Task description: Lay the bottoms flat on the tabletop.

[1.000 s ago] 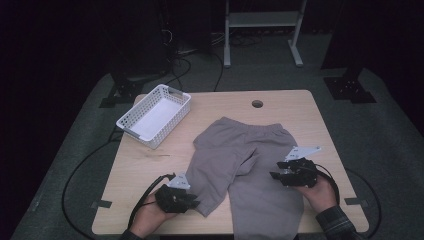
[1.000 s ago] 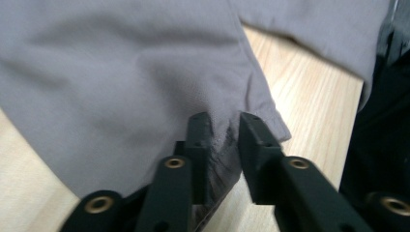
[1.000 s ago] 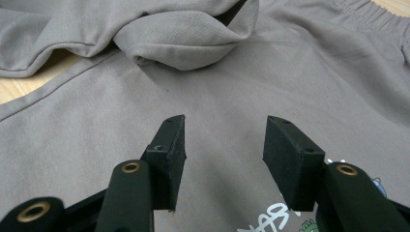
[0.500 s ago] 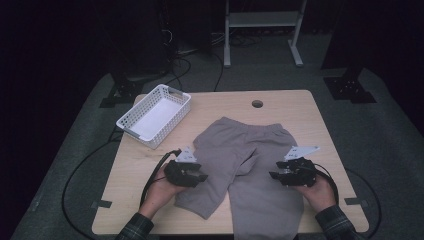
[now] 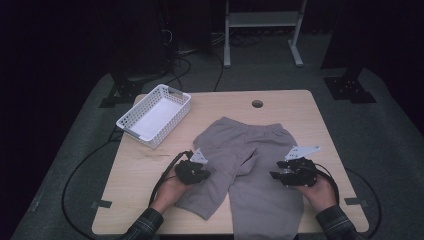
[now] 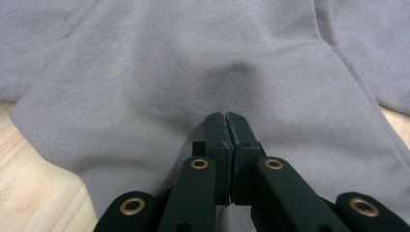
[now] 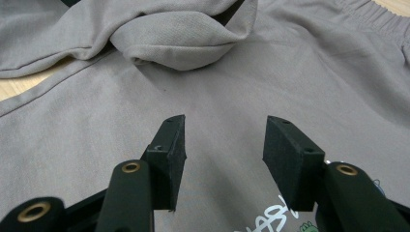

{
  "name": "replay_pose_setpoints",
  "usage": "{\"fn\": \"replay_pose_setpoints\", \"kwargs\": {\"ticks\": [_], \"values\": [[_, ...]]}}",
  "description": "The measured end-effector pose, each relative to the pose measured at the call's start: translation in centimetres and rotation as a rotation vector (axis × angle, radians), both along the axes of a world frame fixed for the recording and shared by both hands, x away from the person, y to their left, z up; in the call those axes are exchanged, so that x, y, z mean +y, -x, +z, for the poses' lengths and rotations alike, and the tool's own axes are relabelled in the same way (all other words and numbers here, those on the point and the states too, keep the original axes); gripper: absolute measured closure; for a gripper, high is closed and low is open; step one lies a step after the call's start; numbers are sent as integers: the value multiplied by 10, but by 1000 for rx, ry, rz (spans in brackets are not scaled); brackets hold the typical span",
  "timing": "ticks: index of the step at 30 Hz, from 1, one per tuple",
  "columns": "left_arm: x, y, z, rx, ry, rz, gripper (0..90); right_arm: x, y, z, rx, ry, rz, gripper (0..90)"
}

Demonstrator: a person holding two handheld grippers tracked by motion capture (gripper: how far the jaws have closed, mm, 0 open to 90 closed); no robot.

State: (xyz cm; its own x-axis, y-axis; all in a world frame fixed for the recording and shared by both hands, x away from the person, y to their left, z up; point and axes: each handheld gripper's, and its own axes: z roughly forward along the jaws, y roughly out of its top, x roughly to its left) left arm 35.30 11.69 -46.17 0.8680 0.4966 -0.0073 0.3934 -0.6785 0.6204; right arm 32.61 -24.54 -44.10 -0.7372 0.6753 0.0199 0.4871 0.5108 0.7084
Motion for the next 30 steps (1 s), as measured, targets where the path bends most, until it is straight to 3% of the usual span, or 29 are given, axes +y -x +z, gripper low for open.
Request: {"fn": "replay_pose_setpoints", "kwargs": {"ticks": [6, 24, 26, 28, 30], "values": [[6, 9, 1, 17, -11, -17, 898, 0, 0, 0, 2, -2, -1, 493], [33, 86, 3, 100, -9, -115, 897, 2, 1, -1, 5, 1, 3, 493], [35, 91, 3, 92, -1, -113, 880, 2, 1, -1, 4, 2, 6, 493], [39, 87, 11, 74, 60, -90, 815, 3, 1, -1, 5, 3, 7, 492], [40, 81, 16, 52, 83, -70, 720, 3, 0, -1, 4, 4, 9, 492]]}}
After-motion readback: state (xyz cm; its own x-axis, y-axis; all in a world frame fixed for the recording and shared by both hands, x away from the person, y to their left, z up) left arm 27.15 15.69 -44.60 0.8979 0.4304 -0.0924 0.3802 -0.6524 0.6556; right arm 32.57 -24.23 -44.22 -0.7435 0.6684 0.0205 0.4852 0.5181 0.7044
